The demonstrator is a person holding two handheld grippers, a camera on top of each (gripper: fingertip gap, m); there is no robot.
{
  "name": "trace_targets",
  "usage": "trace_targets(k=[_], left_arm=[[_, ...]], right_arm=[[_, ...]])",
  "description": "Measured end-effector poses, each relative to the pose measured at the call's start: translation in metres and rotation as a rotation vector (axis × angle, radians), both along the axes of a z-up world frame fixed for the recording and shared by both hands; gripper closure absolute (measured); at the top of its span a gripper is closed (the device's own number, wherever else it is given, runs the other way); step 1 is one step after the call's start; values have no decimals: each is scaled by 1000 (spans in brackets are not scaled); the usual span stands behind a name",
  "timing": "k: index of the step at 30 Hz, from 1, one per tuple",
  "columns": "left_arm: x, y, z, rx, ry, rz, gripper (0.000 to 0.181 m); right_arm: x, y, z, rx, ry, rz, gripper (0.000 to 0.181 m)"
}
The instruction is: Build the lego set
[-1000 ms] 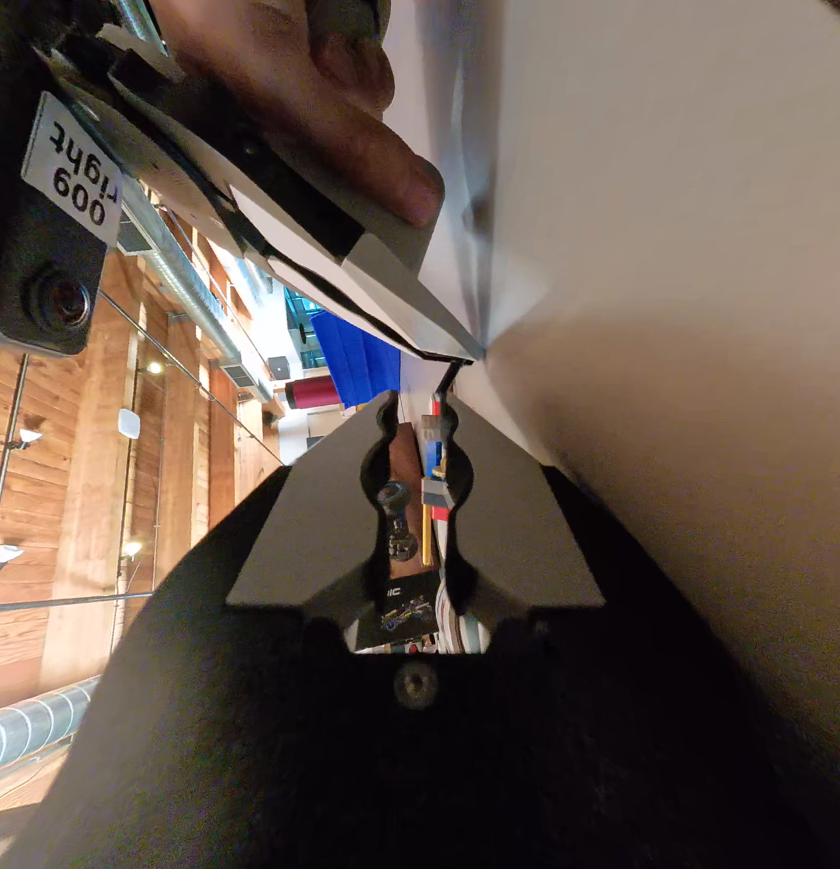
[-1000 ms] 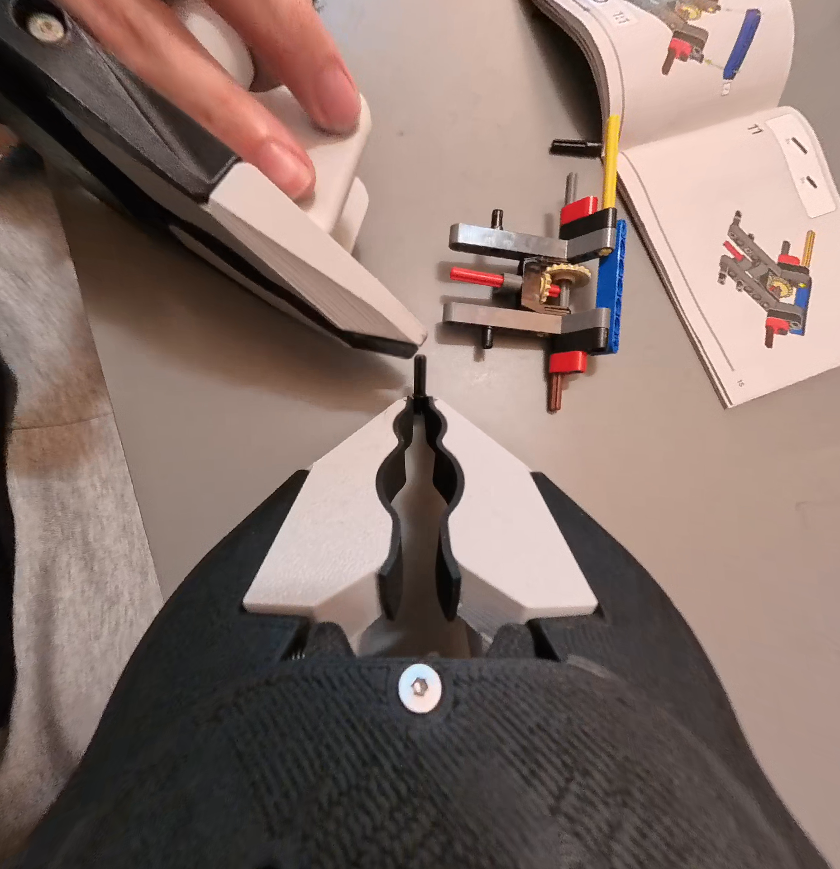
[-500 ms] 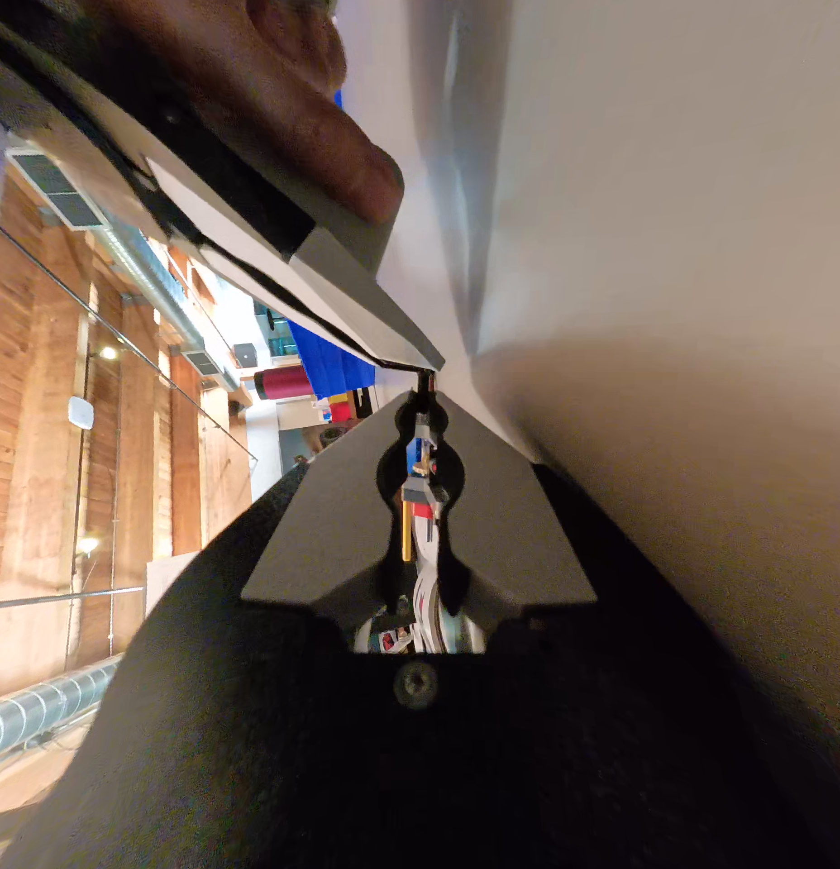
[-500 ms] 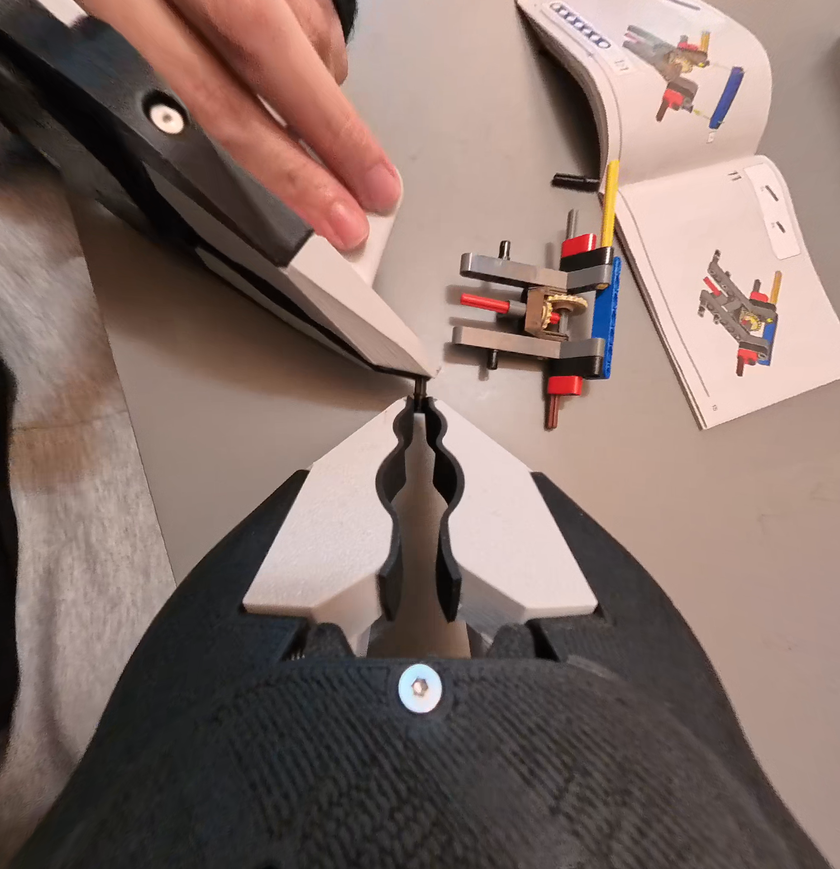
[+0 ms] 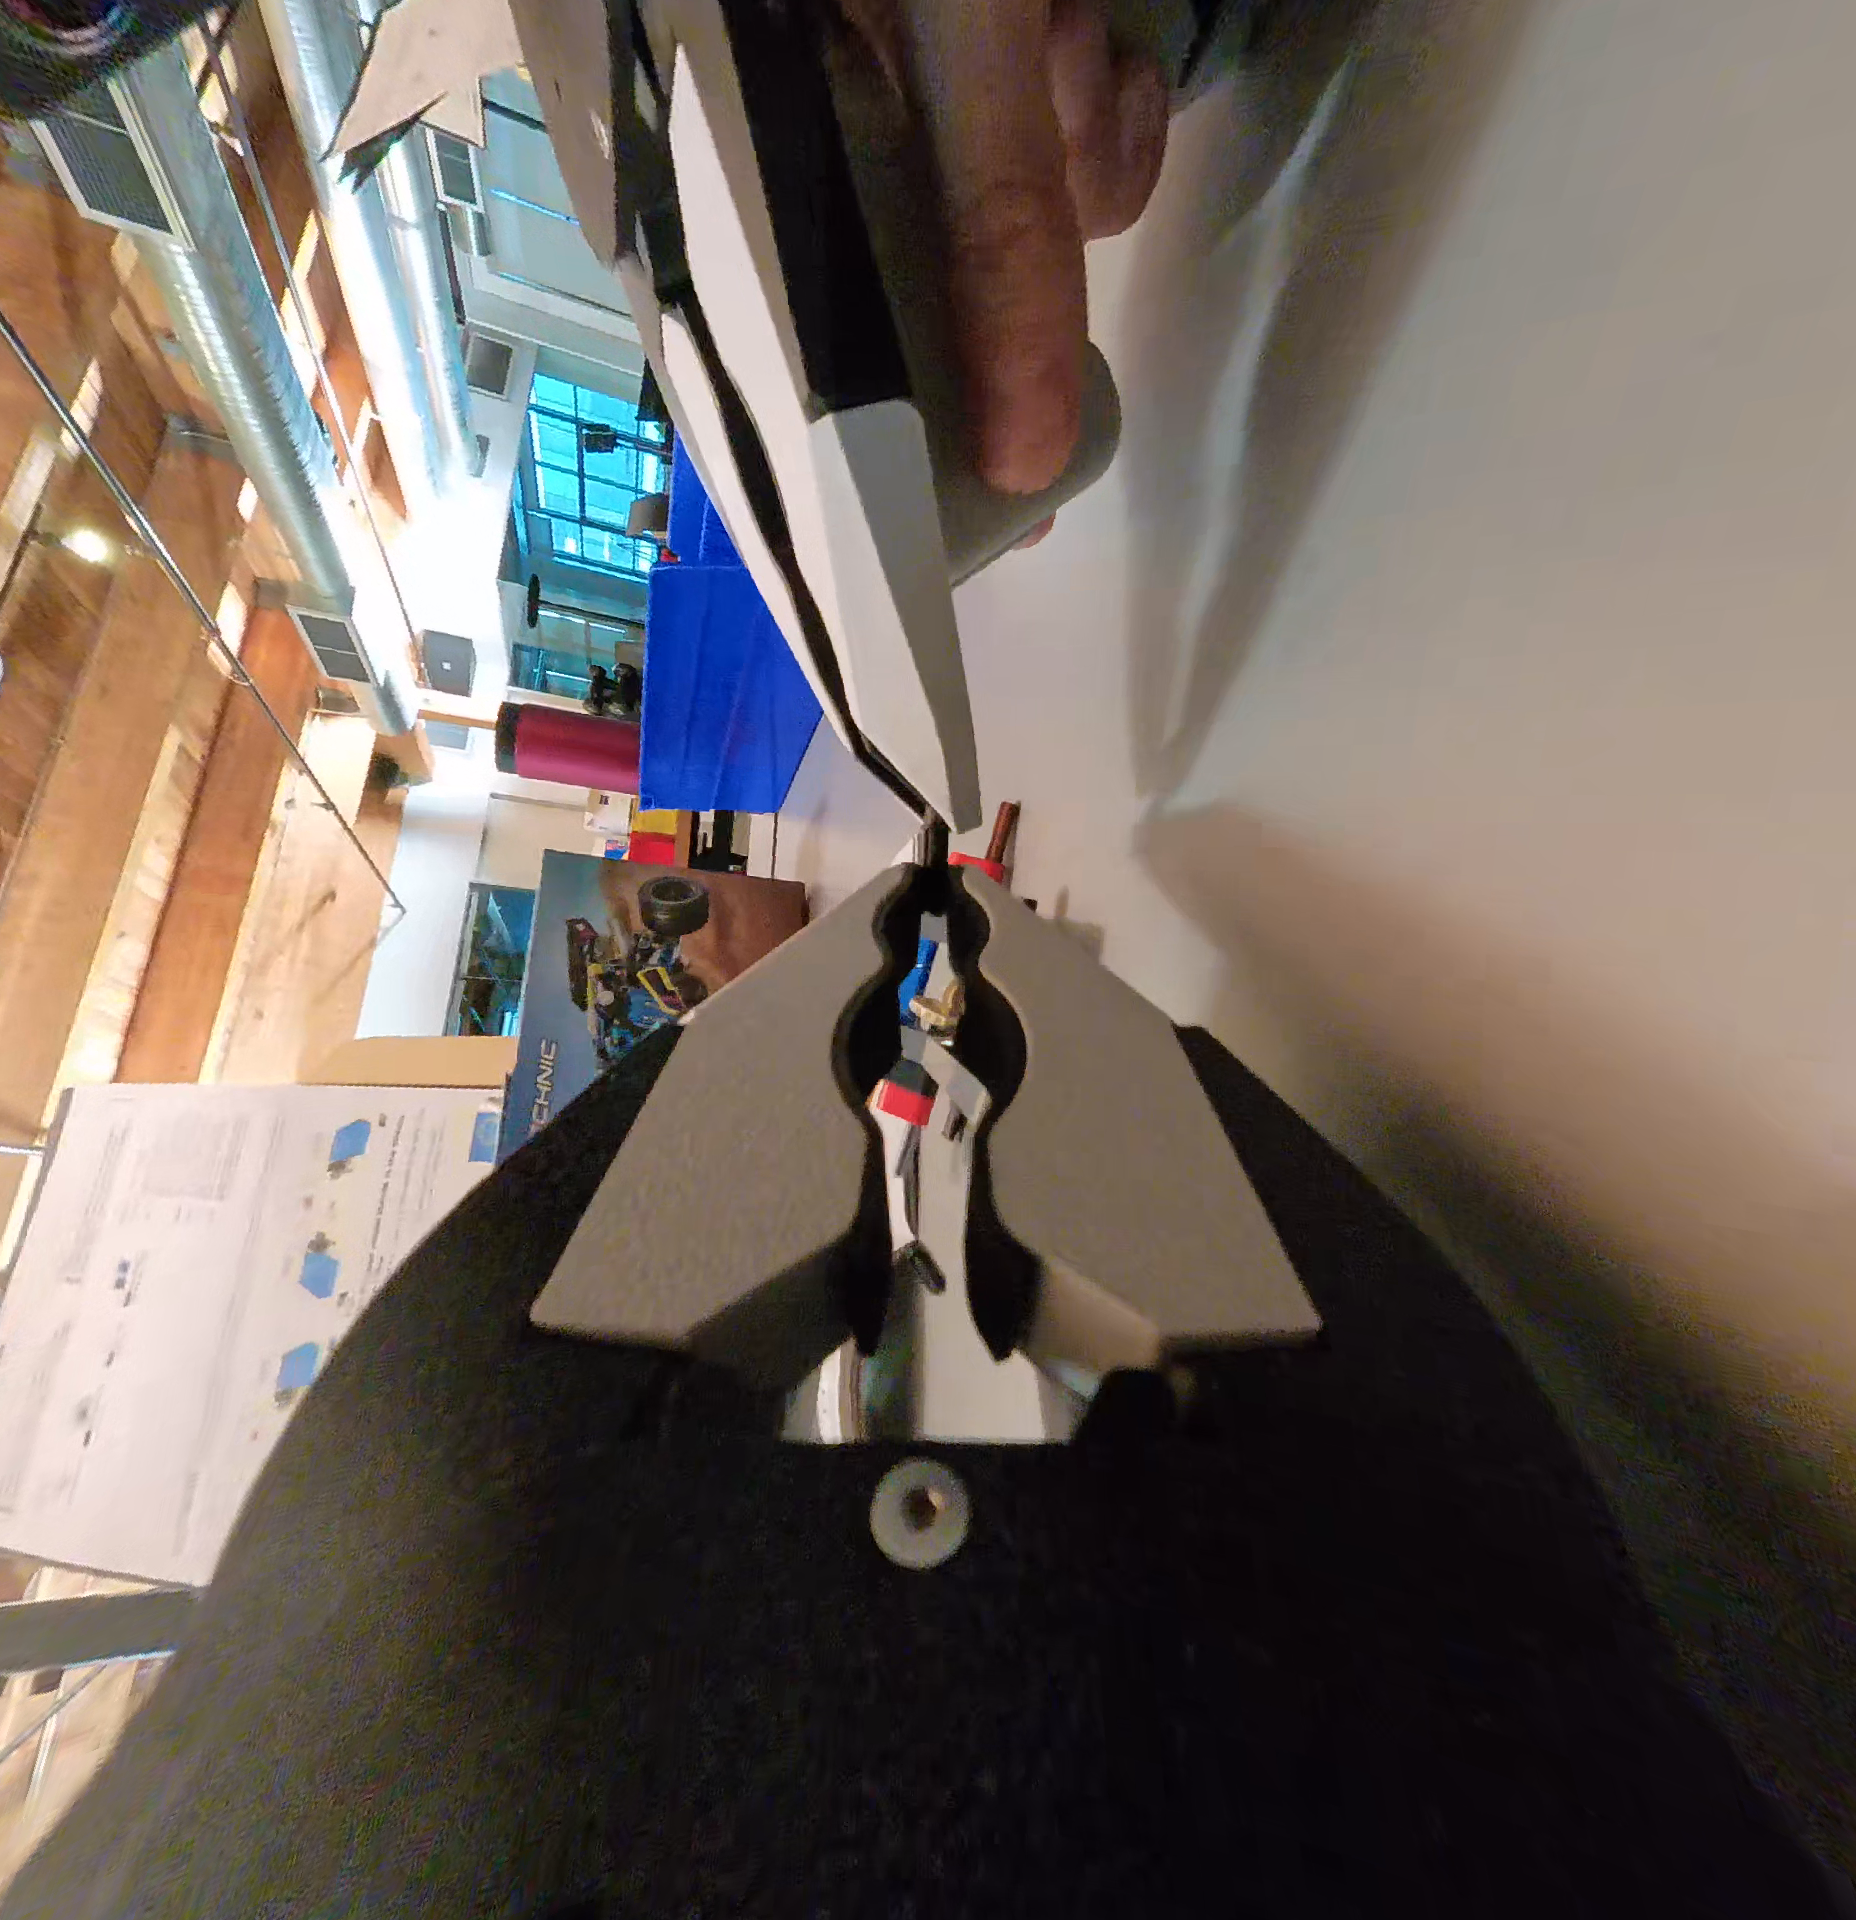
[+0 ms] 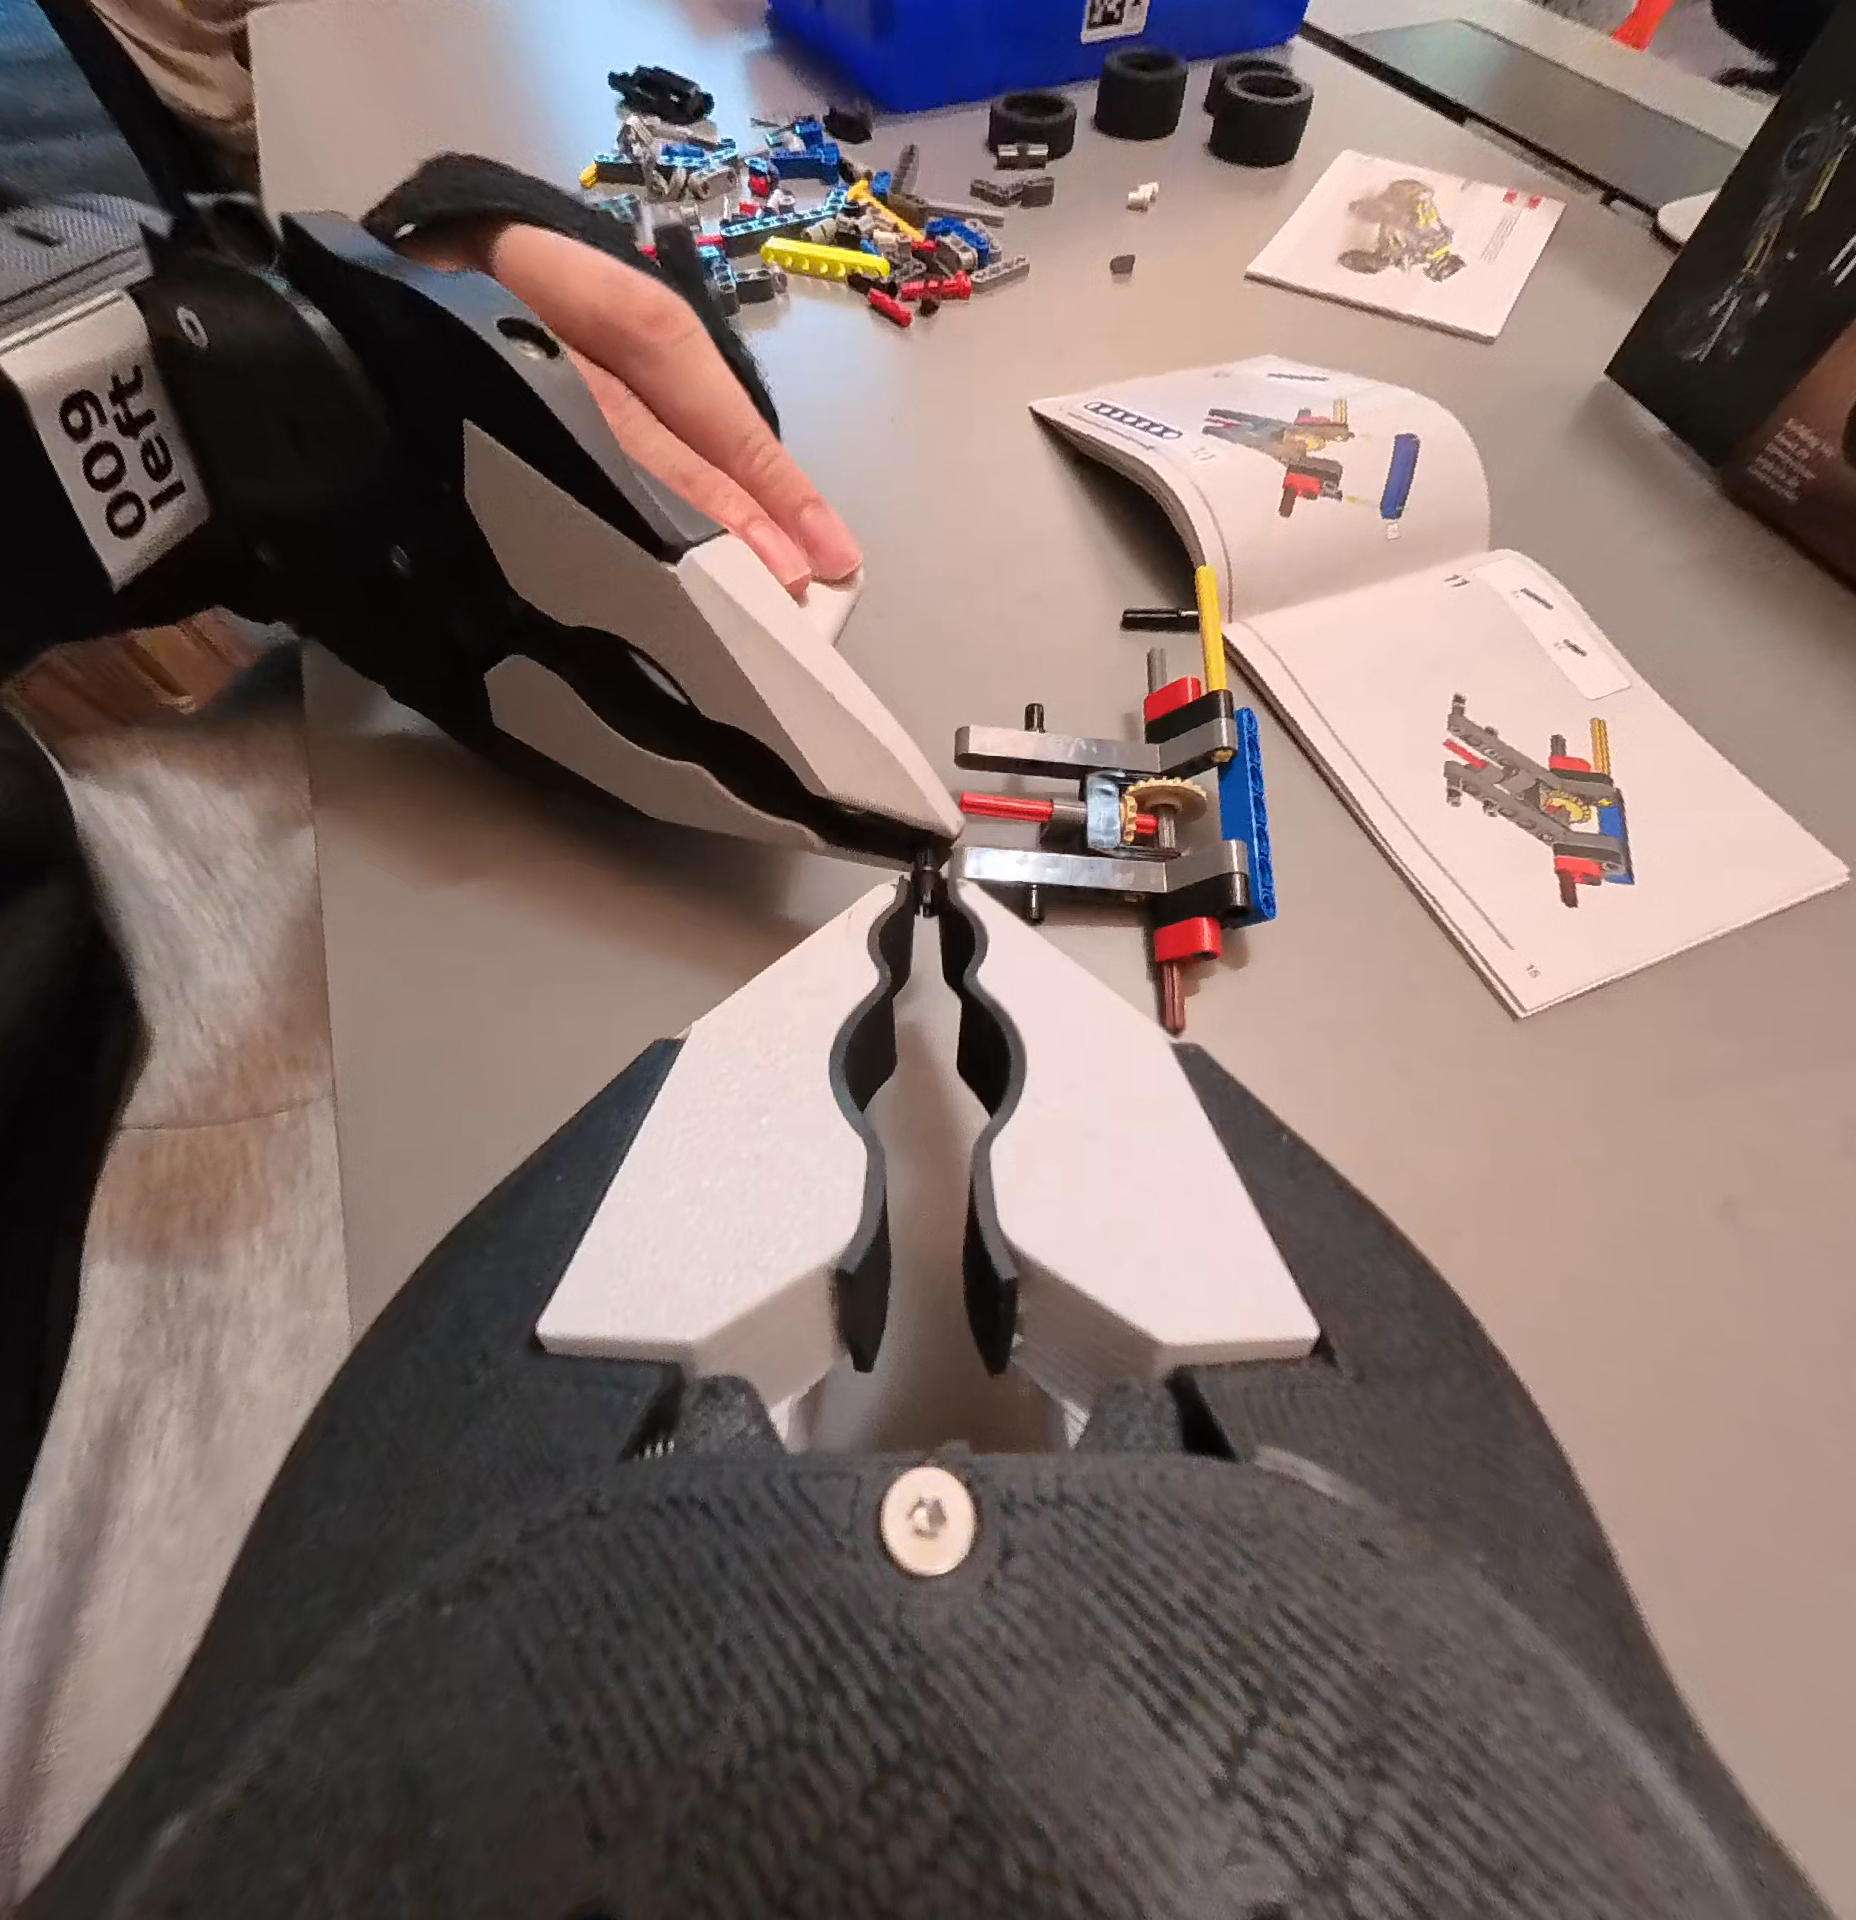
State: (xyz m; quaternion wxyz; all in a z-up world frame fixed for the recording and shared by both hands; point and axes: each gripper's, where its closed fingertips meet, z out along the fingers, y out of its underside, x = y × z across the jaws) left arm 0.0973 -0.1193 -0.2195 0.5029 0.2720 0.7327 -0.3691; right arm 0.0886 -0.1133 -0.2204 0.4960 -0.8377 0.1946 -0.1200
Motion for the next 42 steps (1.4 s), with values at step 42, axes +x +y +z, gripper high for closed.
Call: trace_targets(k=[42], left_arm=[[25, 6, -16, 125, -29, 122, 176]], right_arm=[[13, -5, -6, -41, 16, -112, 178]])
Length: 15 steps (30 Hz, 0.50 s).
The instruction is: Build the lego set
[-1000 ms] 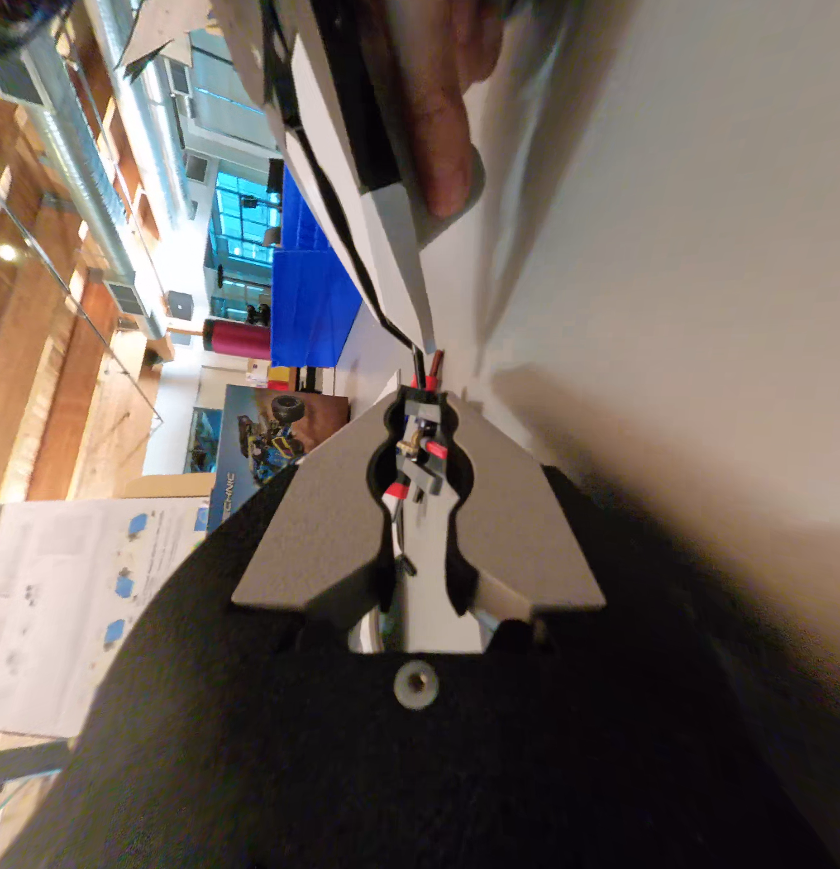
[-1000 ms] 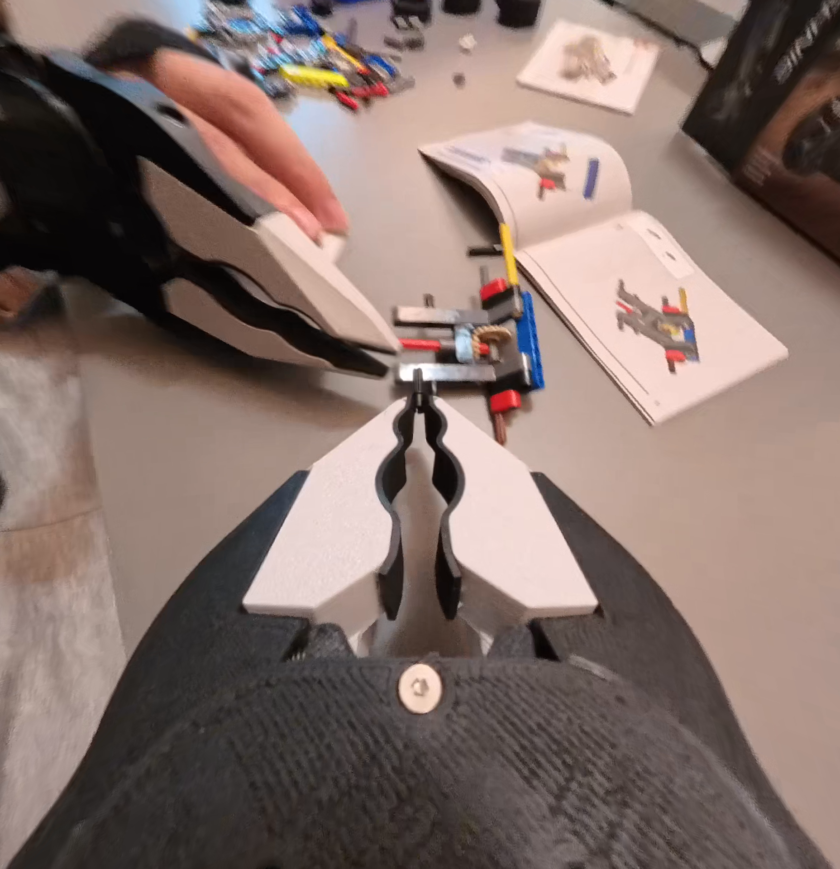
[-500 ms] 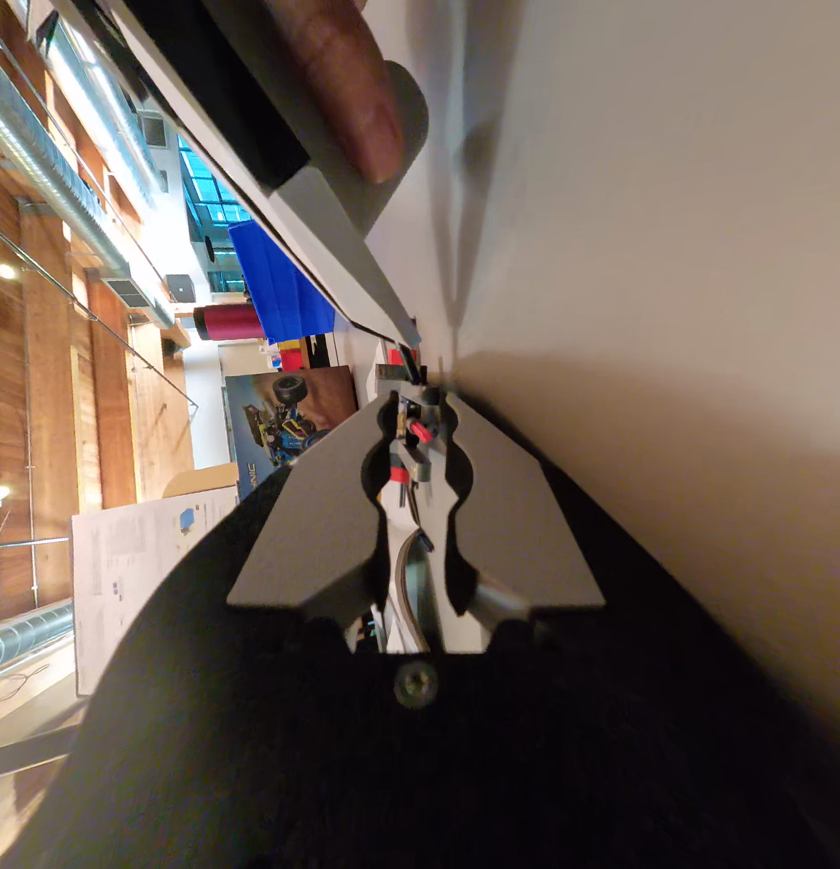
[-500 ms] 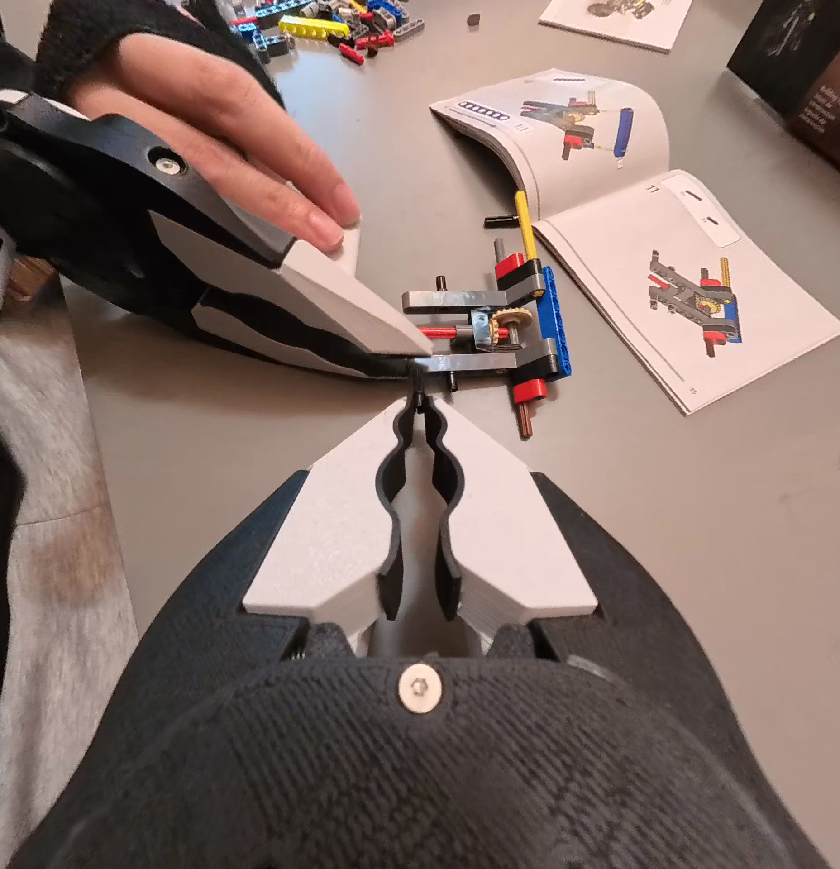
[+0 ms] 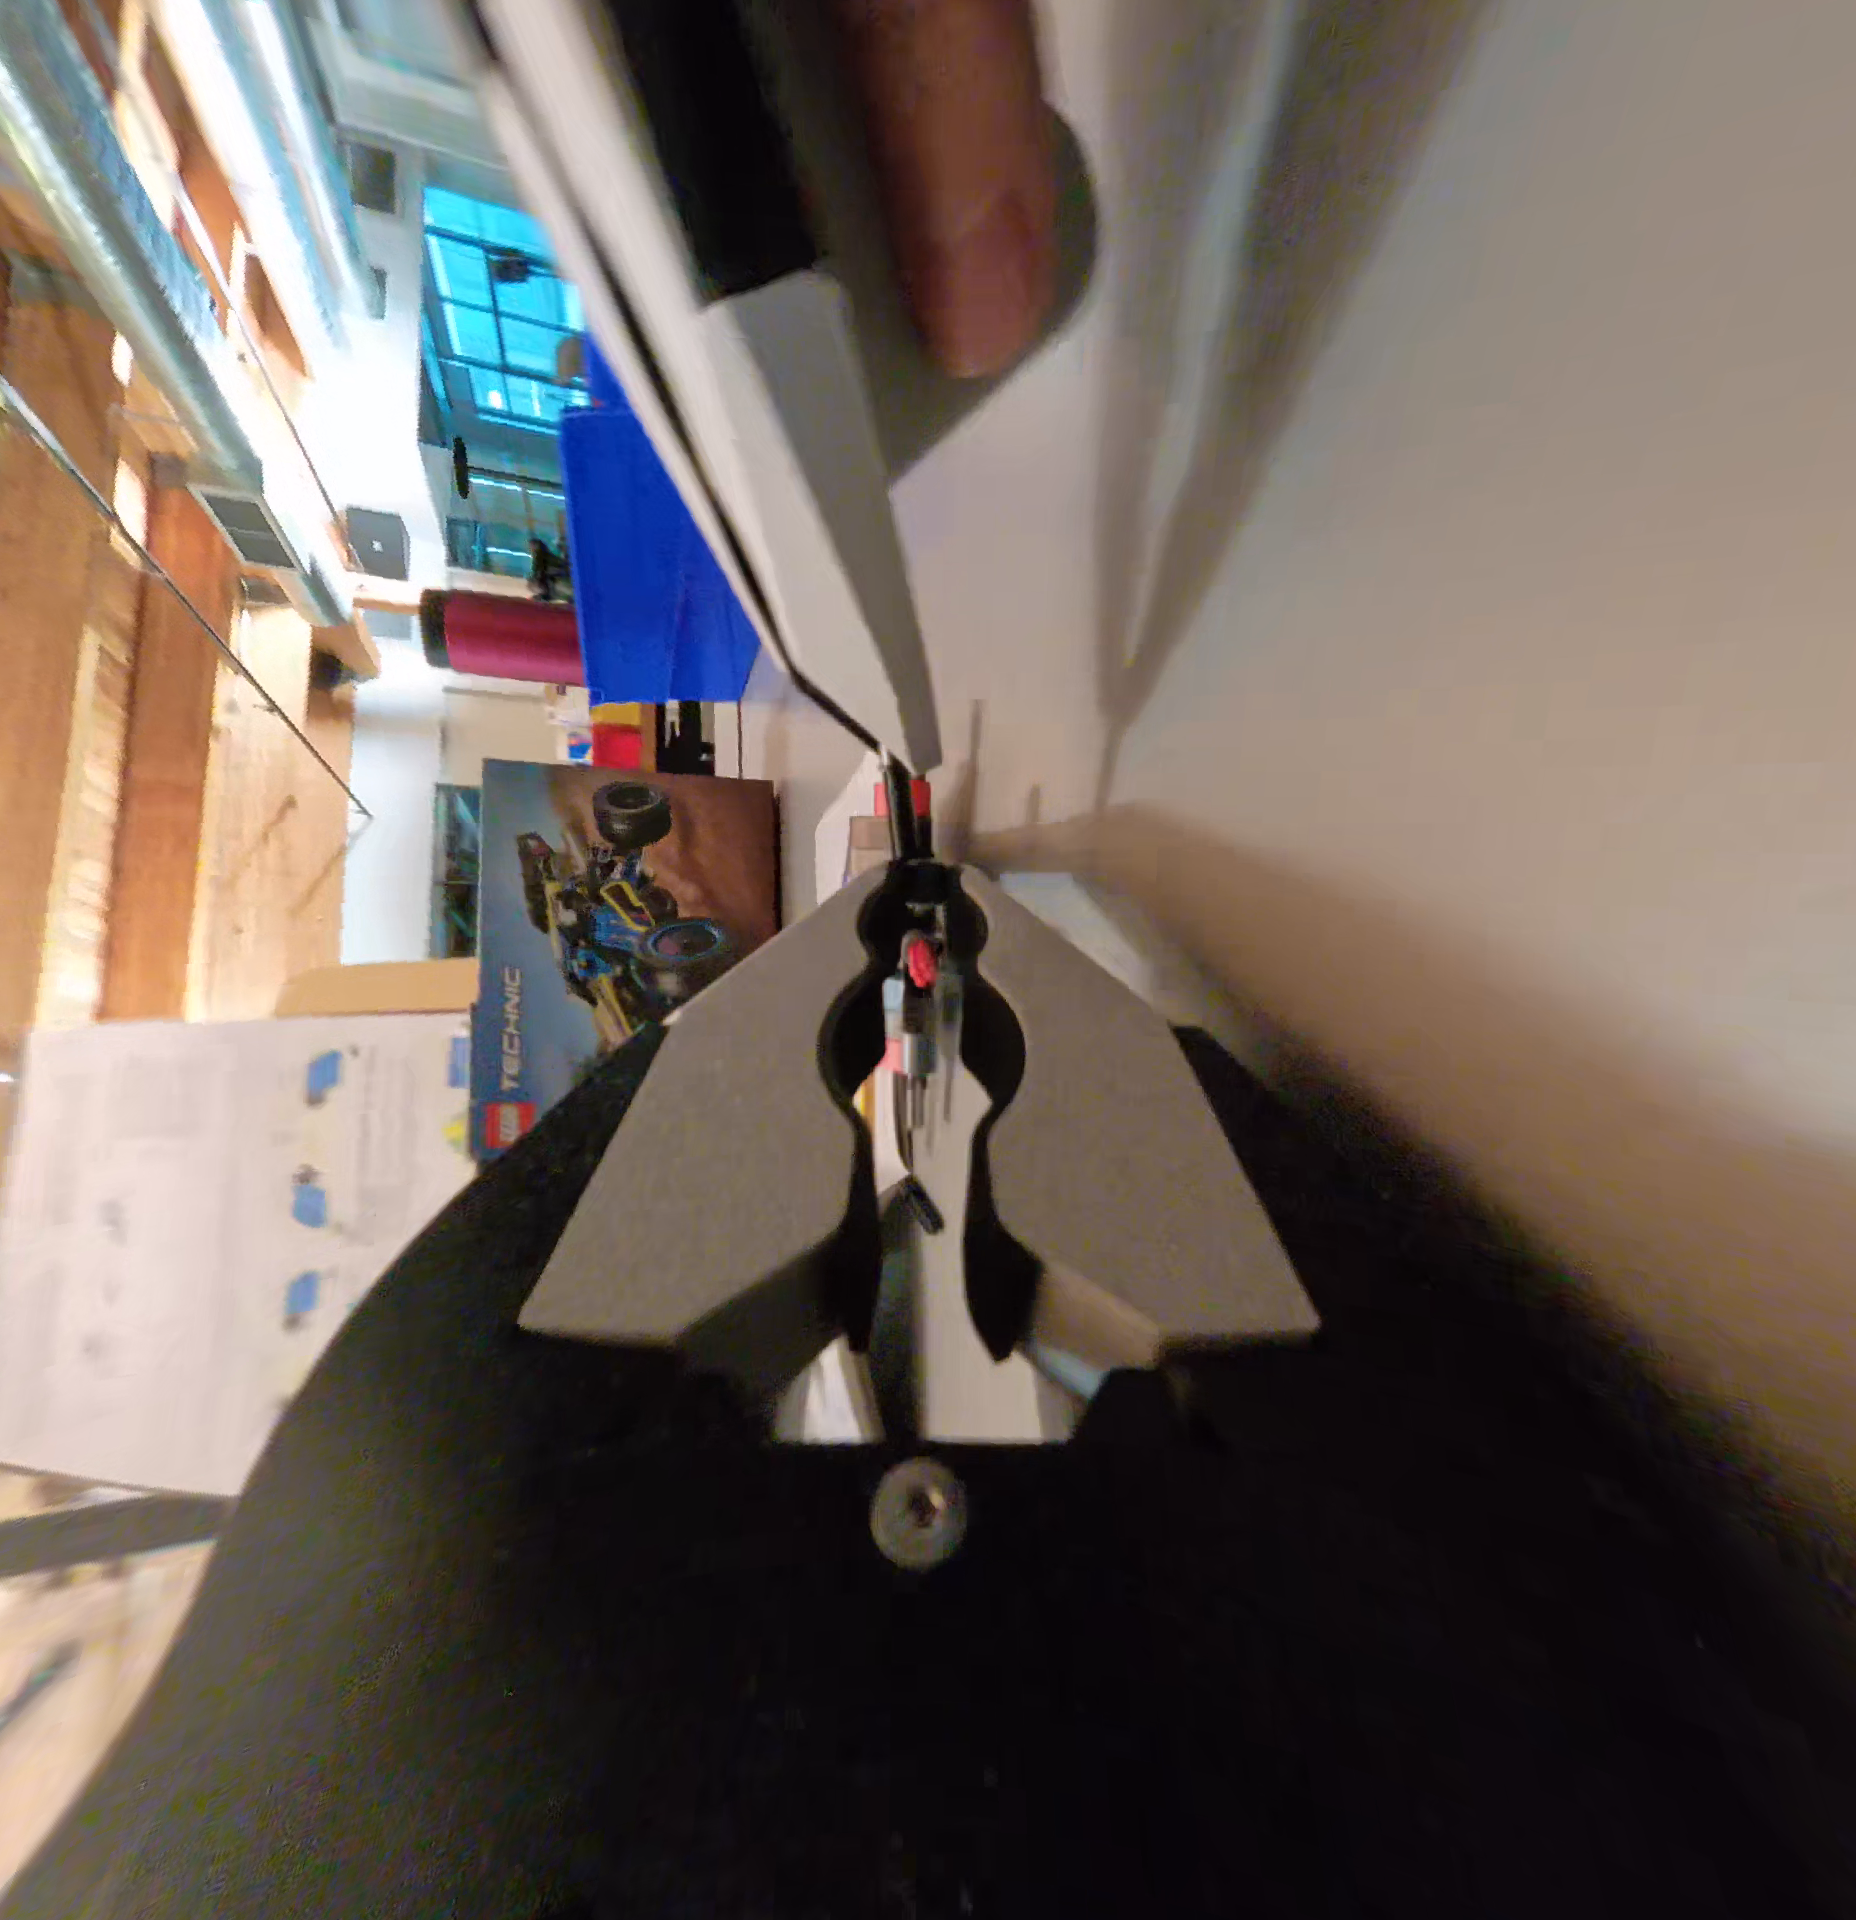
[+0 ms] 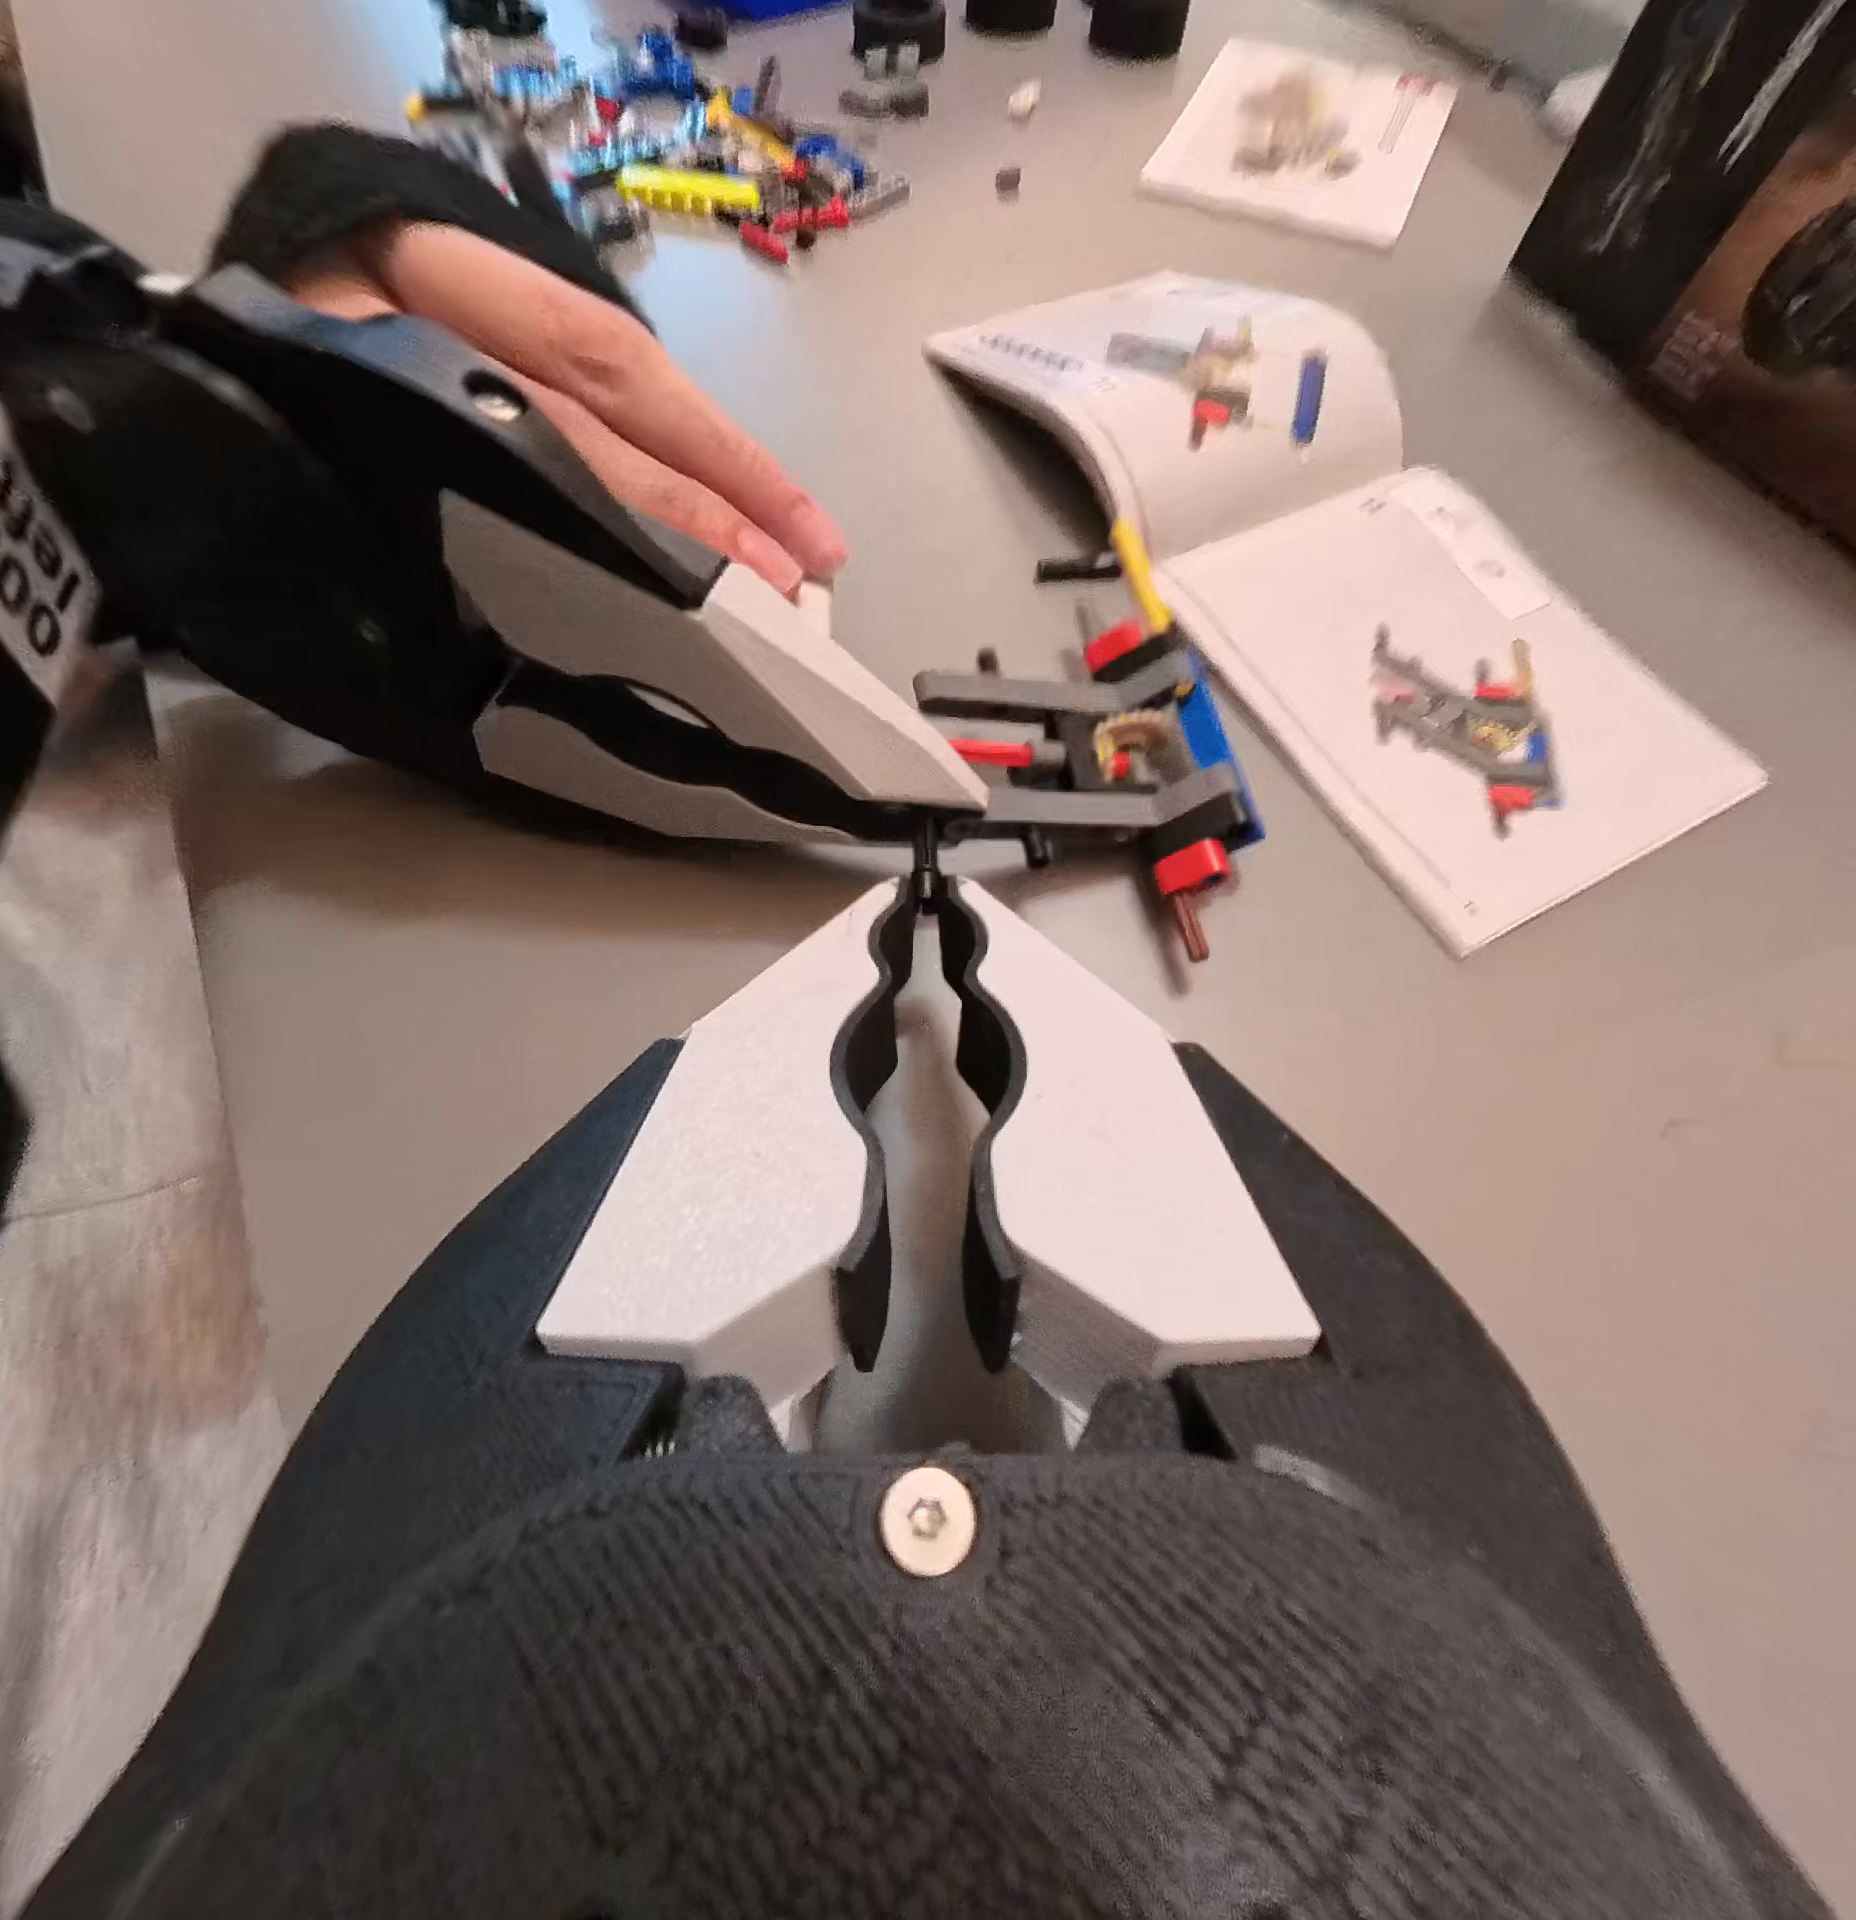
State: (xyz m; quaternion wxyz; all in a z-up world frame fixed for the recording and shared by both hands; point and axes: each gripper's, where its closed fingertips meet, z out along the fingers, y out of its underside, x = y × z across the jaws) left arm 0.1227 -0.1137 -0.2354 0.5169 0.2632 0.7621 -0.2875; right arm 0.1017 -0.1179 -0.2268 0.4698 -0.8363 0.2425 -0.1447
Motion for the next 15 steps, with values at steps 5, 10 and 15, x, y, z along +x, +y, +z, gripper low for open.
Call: trace_targets(k=[5, 10, 15], left_arm=[[-1, 11, 38, -336, 226, -70, 177], [-7, 15, 30, -314, 300, -115, 176], [-13, 13, 28, -302, 332, -149, 176]], right_arm=[[-1, 4, 39, -11, -502, -15, 179], [-6, 11, 31, -324, -902, 75, 179], [-3, 8, 28, -361, -916, 77, 179]])
